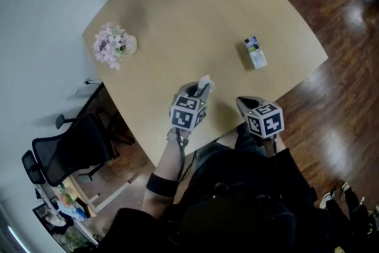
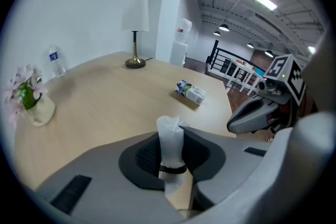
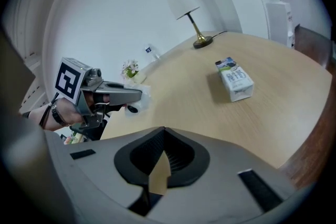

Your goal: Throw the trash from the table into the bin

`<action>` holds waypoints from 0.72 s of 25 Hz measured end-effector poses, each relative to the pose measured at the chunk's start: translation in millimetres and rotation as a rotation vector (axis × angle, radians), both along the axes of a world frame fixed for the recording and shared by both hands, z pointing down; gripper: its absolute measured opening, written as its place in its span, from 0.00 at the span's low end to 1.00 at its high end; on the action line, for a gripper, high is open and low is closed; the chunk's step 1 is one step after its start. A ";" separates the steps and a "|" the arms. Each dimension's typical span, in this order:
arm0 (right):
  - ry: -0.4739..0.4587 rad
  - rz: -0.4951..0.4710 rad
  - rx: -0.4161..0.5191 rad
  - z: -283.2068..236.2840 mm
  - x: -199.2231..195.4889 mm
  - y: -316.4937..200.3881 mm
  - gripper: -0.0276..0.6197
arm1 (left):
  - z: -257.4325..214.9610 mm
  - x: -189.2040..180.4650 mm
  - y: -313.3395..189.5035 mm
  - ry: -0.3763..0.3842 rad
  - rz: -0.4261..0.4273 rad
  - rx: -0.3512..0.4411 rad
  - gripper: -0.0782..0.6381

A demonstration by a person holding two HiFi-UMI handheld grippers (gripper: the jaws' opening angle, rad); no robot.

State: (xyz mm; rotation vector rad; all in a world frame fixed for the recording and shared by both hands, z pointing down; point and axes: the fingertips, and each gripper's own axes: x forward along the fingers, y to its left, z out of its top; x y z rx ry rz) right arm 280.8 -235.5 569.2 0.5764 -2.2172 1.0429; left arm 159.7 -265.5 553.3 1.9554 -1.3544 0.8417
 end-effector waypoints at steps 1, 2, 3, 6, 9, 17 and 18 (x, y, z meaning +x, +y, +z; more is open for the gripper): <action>0.002 -0.024 0.005 -1.6 -7.6 6.2 0.05 | -0.8 -6.0 13.7 0.002 -0.020 -0.001 0.22; 0.004 -0.048 0.011 -3.5 -15.9 12.4 0.05 | -2.2 -12.7 27.2 0.003 -0.039 -0.001 0.22; 0.006 -0.072 0.018 -5.9 -25.1 18.5 0.05 | -4.3 -20.1 40.7 0.004 -0.060 0.000 0.22; 0.011 -0.138 0.040 -14.4 -55.7 39.5 0.05 | -10.1 -45.6 82.2 0.021 -0.130 0.007 0.22; 0.010 -0.200 0.051 -20.1 -88.0 68.9 0.05 | -11.7 -72.6 127.6 0.034 -0.200 0.011 0.22; 0.029 -0.364 0.086 -29.7 -180.3 166.1 0.05 | -21.0 -162.8 245.0 0.035 -0.366 0.058 0.22; 0.033 -0.385 0.093 -30.7 -191.6 179.0 0.05 | -21.6 -174.0 260.1 0.038 -0.386 0.066 0.22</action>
